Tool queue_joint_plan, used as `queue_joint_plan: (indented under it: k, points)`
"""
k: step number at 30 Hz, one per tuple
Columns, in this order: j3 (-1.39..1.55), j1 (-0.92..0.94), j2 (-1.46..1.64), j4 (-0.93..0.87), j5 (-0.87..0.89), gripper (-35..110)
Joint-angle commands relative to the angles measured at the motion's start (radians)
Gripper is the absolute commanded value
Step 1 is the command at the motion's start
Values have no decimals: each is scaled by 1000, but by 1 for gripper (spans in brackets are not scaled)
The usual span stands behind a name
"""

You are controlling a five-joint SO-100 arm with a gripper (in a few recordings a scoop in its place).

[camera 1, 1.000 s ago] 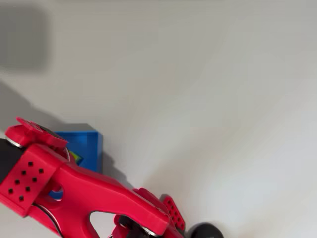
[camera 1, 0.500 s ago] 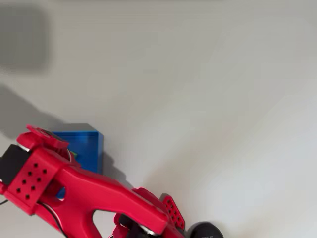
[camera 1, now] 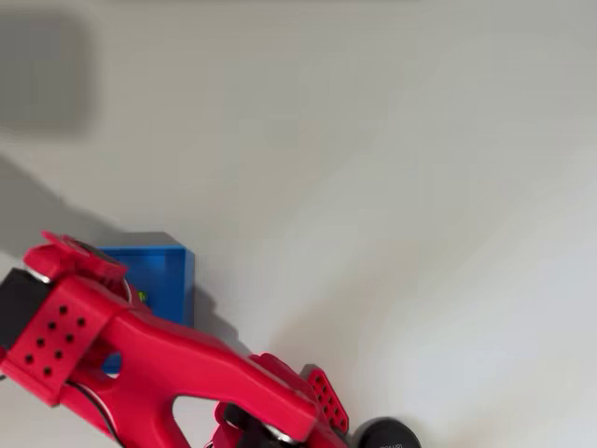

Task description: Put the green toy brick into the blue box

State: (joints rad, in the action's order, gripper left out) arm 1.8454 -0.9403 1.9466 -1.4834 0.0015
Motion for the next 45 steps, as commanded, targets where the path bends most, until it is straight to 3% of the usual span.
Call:
queue_joint_plan:
  k: [1, 12, 23, 32, 45]
  points:
    - [-138, 123, 69, -44, -17, 0]
    - [-176, 548, 83, -8, -124, 0]
    - [71, 833, 181, 212, -3, 0]
    - [635, 891, 669, 463, -29, 0]
    - [1121, 913, 1241, 480, -15, 0]
